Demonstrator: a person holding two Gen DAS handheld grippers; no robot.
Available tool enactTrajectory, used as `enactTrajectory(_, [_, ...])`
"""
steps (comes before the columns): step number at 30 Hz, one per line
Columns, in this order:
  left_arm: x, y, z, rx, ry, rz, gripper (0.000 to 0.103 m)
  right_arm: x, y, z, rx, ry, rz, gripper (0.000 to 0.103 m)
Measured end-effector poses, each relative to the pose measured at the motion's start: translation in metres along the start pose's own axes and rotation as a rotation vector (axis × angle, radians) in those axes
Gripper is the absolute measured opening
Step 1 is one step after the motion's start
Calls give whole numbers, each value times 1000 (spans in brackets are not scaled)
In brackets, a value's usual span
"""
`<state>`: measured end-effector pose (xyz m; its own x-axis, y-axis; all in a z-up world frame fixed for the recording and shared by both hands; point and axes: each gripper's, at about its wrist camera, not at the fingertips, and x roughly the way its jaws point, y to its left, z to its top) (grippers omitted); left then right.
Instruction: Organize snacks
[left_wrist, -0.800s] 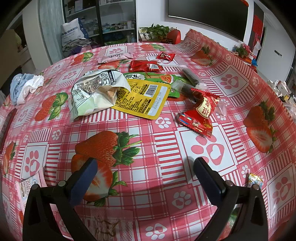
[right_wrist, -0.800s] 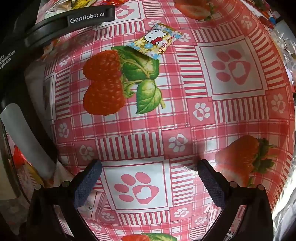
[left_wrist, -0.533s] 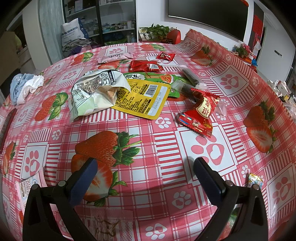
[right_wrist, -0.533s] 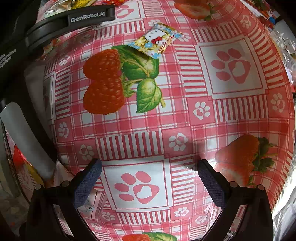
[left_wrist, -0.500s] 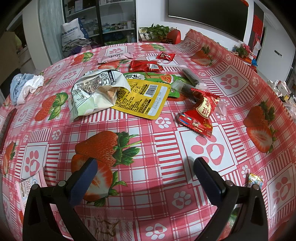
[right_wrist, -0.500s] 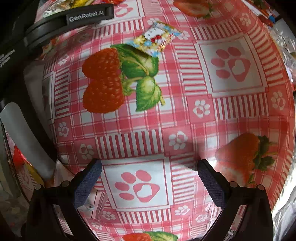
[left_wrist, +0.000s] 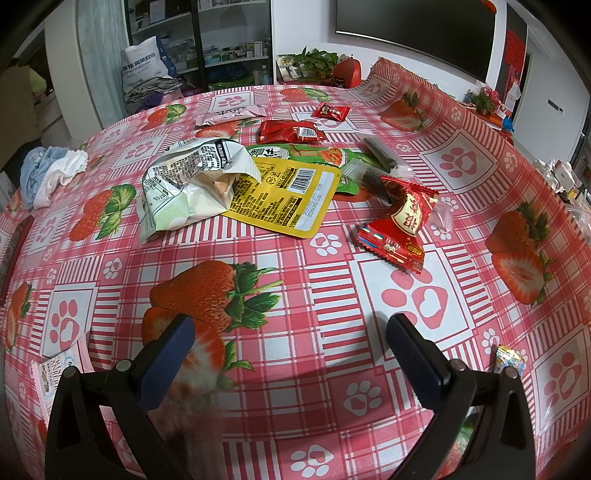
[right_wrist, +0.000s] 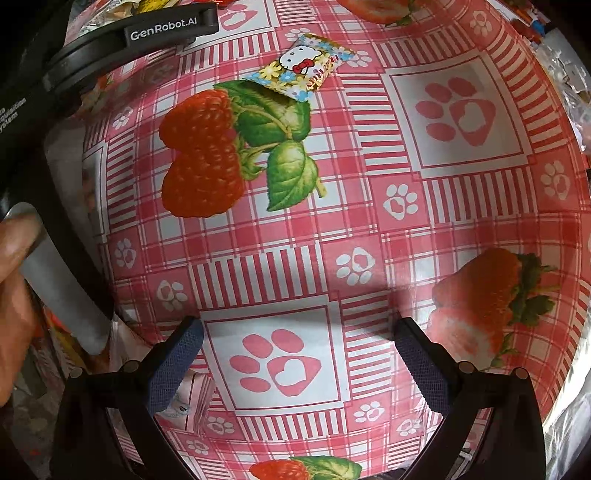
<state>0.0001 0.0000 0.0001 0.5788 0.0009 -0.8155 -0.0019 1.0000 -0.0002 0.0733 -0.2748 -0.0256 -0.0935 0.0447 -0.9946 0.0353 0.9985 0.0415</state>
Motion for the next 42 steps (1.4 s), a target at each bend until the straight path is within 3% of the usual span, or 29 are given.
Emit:
enactTrajectory(3, [1, 0, 3, 11, 21, -2, 103, -2, -4, 7, 2, 2, 3, 103])
enactTrajectory(7, [9, 2, 24, 86, 218, -77, 103, -1, -4, 9, -1, 2, 4, 103])
enactTrajectory(8, [3, 9, 29, 70, 232, -127, 103, -1, -4, 8, -1, 3, 4, 103])
enactTrajectory(10, [-13, 21, 40, 57, 222, -148, 103, -1, -4, 9, 0, 6, 4, 103])
enactTrajectory(13, [-54, 45, 43, 31, 142, -211, 103, -1, -4, 8, 0, -1, 4, 103])
enactTrajectory(14, [-67, 58, 41, 33, 147, -227, 103, -1, -4, 6, 1, -5, 4, 103])
enactTrajectory(15, [-75, 68, 48, 36, 209, -223, 103, -1, -3, 6, 1, -8, 4, 103])
enactTrajectory(19, [-102, 121, 14, 20, 300, -267, 103, 0, -2, 3, 2, -4, 3, 103])
enactTrajectory(27, [-132, 194, -75, 14, 479, -114, 103, -5, 1, 8, 6, 92, 18, 103])
enactTrajectory(31, [-132, 205, -103, 40, 524, -89, 103, -23, 15, -7, -5, 71, 37, 103])
enactTrajectory(36, [-118, 200, -121, 78, 541, -114, 103, -26, 41, -37, -45, 102, 58, 103])
enactTrajectory(38, [-107, 198, -130, 113, 541, -90, 103, -24, 50, -48, -62, 118, 64, 103])
enactTrajectory(42, [-86, 215, -155, 83, 546, -88, 103, -20, 68, -71, -79, 133, 65, 103])
